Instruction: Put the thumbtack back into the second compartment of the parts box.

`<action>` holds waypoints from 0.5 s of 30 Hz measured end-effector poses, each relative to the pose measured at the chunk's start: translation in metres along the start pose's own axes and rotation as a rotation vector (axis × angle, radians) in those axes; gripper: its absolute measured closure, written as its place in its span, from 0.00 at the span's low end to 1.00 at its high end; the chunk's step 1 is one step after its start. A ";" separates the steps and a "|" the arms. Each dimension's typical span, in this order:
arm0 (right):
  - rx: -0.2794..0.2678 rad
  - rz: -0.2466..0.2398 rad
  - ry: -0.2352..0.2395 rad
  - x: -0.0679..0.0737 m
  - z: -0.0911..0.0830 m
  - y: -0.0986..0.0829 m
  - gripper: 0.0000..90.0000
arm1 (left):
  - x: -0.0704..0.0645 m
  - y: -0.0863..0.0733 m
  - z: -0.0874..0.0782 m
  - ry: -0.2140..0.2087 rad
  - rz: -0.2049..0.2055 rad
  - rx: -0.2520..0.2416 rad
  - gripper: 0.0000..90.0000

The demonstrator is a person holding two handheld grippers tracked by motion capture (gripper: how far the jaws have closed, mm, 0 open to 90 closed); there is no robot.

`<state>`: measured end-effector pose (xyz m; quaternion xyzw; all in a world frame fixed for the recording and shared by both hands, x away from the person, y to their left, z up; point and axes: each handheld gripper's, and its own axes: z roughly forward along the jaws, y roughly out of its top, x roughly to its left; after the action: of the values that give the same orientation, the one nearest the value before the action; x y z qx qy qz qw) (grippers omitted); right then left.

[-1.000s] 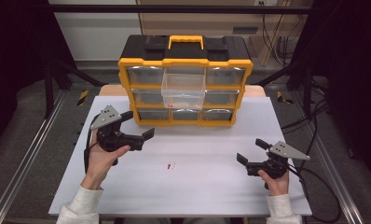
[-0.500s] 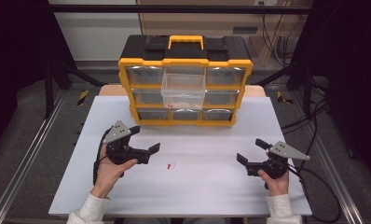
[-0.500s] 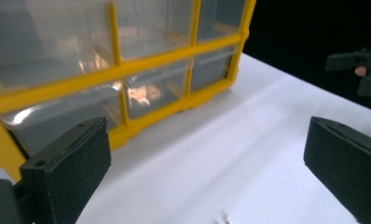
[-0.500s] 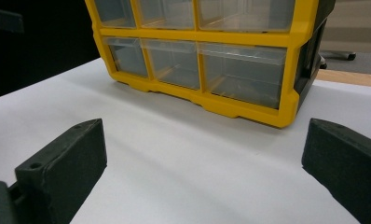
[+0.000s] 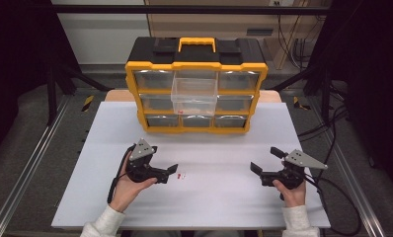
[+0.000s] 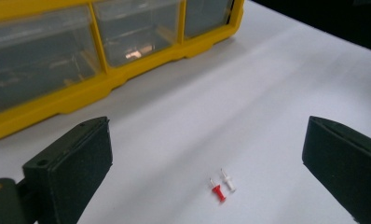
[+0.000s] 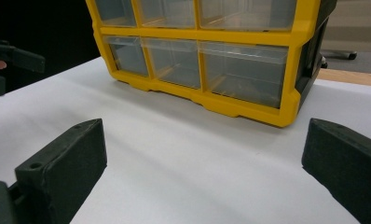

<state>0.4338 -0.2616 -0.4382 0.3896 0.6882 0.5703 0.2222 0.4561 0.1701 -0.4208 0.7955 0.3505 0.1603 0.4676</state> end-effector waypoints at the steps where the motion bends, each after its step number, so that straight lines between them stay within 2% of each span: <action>1: 0.001 0.000 0.001 0.000 0.000 0.000 0.01 | 0.000 -0.002 0.002 0.001 0.002 0.013 0.02; 9: 0.001 -0.001 0.001 0.000 0.000 0.000 0.01 | -0.005 -0.013 0.018 0.023 0.008 0.087 0.03; 15: 0.004 0.002 0.002 0.001 0.000 0.000 0.01 | -0.007 -0.023 0.029 0.037 -0.021 0.119 0.08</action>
<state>0.4337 -0.2609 -0.4384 0.3904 0.6891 0.5693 0.2203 0.4592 0.1542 -0.4551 0.8150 0.3763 0.1490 0.4147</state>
